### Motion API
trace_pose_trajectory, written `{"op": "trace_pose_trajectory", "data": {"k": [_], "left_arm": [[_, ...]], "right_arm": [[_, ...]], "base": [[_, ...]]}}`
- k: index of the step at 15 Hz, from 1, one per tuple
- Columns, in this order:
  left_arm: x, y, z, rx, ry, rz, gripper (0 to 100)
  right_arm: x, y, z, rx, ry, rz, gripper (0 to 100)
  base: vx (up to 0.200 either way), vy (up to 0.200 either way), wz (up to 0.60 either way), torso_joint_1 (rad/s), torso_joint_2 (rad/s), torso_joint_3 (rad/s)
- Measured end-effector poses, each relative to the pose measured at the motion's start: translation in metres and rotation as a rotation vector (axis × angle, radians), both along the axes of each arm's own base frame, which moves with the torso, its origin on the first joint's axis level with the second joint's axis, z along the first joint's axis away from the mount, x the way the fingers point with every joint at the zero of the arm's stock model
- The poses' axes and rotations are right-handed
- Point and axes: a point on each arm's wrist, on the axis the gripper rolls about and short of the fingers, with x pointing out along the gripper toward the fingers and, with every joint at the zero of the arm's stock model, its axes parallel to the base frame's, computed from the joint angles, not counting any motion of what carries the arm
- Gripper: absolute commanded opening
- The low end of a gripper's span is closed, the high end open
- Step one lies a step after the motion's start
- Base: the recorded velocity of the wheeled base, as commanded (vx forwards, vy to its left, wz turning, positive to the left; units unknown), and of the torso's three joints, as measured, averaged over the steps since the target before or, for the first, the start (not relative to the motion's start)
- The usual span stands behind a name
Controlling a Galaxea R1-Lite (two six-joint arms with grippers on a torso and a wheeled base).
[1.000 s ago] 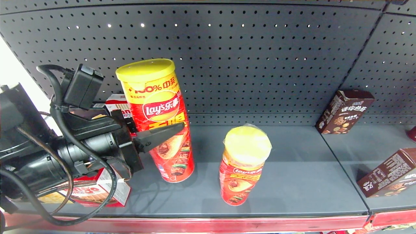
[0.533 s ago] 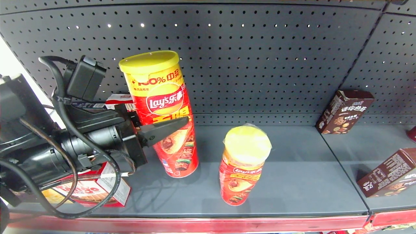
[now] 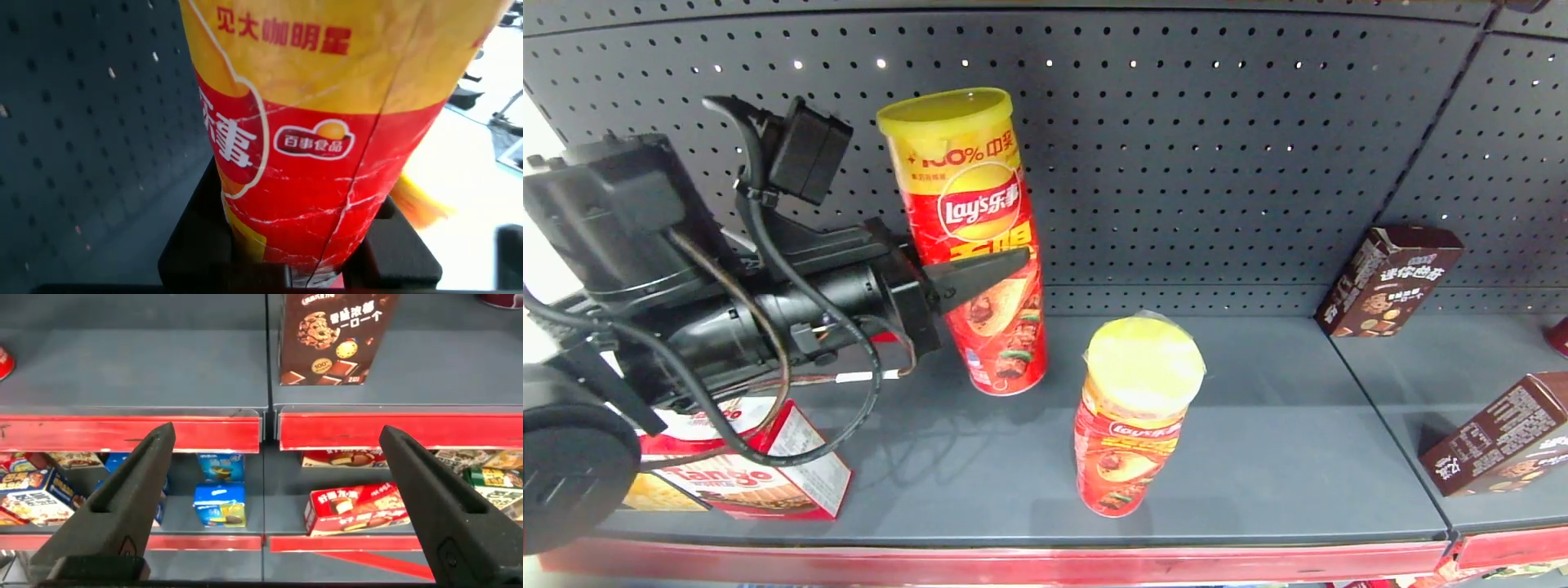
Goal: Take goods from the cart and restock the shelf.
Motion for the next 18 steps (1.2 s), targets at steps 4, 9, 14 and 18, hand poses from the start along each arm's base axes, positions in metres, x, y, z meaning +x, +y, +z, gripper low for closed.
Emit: {"op": "trace_pose_trajectory", "data": {"k": [4,9,14,18], "left_arm": [[0.032,-0.015,-0.004,0.042,0.022,0.002,0],[0.067,-0.032,-0.022,0.121,0.014,-0.009,0],[0.107,-0.052,-0.044,0.117,-0.033,-0.014,0],[0.125,-0.064,-0.063,0.098,-0.064,-0.019,0]], "right_arm": [[0.000,0.000,0.000,0.000,0.000,0.000,100],[0.000,0.000,0.000,0.000,0.000,0.000,100],[0.000,0.000,0.000,0.000,0.000,-0.001,100],[0.000,0.000,0.000,0.000,0.000,0.000,100]], "base": [[0.000,0.000,0.00,0.000,0.00,0.000],[0.000,0.000,0.00,0.000,0.00,0.000],[0.000,0.000,0.00,0.000,0.00,0.000],[0.000,0.000,0.00,0.000,0.00,0.000]]}}
